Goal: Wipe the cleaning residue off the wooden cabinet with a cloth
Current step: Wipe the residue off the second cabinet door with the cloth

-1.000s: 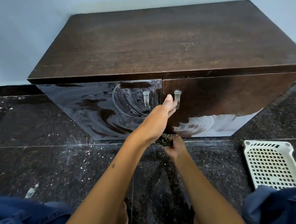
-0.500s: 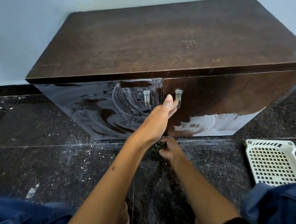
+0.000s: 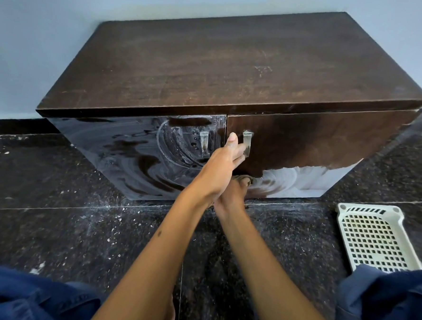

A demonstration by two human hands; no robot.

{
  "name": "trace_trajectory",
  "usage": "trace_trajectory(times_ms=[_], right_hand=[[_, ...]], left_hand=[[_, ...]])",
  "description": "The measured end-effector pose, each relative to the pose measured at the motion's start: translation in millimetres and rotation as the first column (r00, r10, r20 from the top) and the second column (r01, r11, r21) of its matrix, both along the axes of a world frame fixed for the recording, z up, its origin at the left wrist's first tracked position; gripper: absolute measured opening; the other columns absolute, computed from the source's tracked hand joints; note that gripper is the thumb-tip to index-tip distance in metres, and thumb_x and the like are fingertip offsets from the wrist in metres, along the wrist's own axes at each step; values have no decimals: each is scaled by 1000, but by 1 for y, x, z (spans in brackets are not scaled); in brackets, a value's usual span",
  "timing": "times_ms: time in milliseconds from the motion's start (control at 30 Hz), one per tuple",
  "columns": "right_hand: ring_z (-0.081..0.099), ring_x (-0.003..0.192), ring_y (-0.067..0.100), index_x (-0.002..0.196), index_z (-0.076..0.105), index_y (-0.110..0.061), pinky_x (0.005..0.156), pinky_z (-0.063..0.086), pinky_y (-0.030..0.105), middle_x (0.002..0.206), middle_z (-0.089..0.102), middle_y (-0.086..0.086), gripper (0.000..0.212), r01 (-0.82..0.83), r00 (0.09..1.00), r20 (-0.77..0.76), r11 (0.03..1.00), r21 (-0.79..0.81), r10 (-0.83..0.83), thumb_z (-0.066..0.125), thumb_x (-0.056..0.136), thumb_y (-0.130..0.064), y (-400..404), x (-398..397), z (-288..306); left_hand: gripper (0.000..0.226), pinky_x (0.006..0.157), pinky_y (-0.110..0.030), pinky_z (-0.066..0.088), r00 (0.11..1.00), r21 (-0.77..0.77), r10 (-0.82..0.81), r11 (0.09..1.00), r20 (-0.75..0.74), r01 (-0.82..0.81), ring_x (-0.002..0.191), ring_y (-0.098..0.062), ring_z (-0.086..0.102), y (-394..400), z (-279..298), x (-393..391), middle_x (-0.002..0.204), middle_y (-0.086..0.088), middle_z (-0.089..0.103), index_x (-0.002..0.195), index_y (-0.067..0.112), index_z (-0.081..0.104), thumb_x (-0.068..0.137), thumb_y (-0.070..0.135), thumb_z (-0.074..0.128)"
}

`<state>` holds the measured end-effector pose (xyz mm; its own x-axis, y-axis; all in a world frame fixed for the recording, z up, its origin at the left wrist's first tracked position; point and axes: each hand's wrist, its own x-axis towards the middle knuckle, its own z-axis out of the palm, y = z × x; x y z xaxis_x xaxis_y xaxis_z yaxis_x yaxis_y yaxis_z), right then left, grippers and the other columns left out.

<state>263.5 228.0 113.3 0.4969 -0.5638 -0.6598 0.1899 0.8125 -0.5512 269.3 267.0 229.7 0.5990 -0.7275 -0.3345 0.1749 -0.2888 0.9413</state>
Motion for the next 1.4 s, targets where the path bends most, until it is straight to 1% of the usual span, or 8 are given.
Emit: trace_trajectory(times_ms=[233, 367, 600, 833, 967, 1167, 1300, 1400], right_hand=[[57, 106, 29, 141, 33, -11, 86, 52, 40, 128, 53, 18, 51, 68, 998, -11, 995, 70, -68, 33, 94, 8, -28, -18, 3], [47, 130, 27, 148, 23, -22, 106, 40, 46, 148, 39, 9, 52, -30, 998, -67, 972, -233, 14, 38, 99, -12, 7, 3, 9], [56, 103, 28, 146, 22, -15, 91, 49, 39, 132, 49, 18, 59, 146, 983, -112, 989, -5, -146, 29, 94, 12, -35, -25, -7], [11, 145, 15, 149, -12, -32, 117, 20, 36, 158, -14, -7, 80, -34, 986, -159, 863, -504, -54, 37, 96, 3, 23, -4, 4], [48, 120, 22, 152, 0, -25, 104, 40, 36, 143, 39, 2, 75, 32, 973, -208, 952, -306, -100, 30, 93, 11, -16, -24, -15], [15, 131, 1, 152, 2, -16, 87, 23, -10, 160, -9, -1, 79, 20, 941, -245, 759, -650, -234, 36, 88, 15, -4, -14, 6], [-5, 138, 0, 150, -5, -14, 111, 10, 14, 157, -21, 0, 83, -110, 948, -270, 625, -773, -168, 41, 87, 14, 10, -16, -5], [-3, 146, 15, 150, -10, -14, 115, 16, 26, 156, -24, -1, 85, -121, 944, -307, 743, -659, -119, 35, 85, 18, -14, -25, -17]], left_hand=[[57, 118, -35, 17, 996, -54, 63, 996, -66, -67, 136, -16, 35, 0, -1, -5, 152, -9, 29, 148, 7, 18, 101, 39, 15], [56, 114, -30, 22, 996, -46, 72, 996, -44, -74, 135, -17, 38, -2, -5, -5, 149, -10, 34, 144, 6, 28, 101, 39, 14], [61, 119, -37, 13, 1000, -12, 13, 1000, -10, -13, 133, -10, 39, 0, -5, 2, 151, -4, 32, 144, 7, 29, 100, 44, 8], [61, 117, -37, 19, 998, 22, 69, 997, -14, -69, 132, -18, 42, -7, -7, 3, 148, -10, 36, 141, 1, 34, 100, 41, 11], [61, 118, -38, 18, 998, 28, 59, 998, -21, -59, 133, -18, 41, -10, 0, 0, 149, -9, 35, 142, 1, 32, 100, 41, 12], [61, 117, -38, 21, 995, 51, 93, 994, 21, -94, 132, -17, 43, -11, -4, -1, 148, -9, 37, 141, 2, 35, 100, 44, 14], [62, 117, -38, 22, 994, 77, 98, 992, 45, -102, 131, -16, 43, -12, -5, -3, 147, -9, 39, 141, 3, 36, 100, 44, 15], [60, 117, -36, 20, 995, 64, 94, 993, 32, -96, 133, -16, 41, -13, -1, -4, 148, -7, 36, 142, 3, 33, 100, 42, 15]])
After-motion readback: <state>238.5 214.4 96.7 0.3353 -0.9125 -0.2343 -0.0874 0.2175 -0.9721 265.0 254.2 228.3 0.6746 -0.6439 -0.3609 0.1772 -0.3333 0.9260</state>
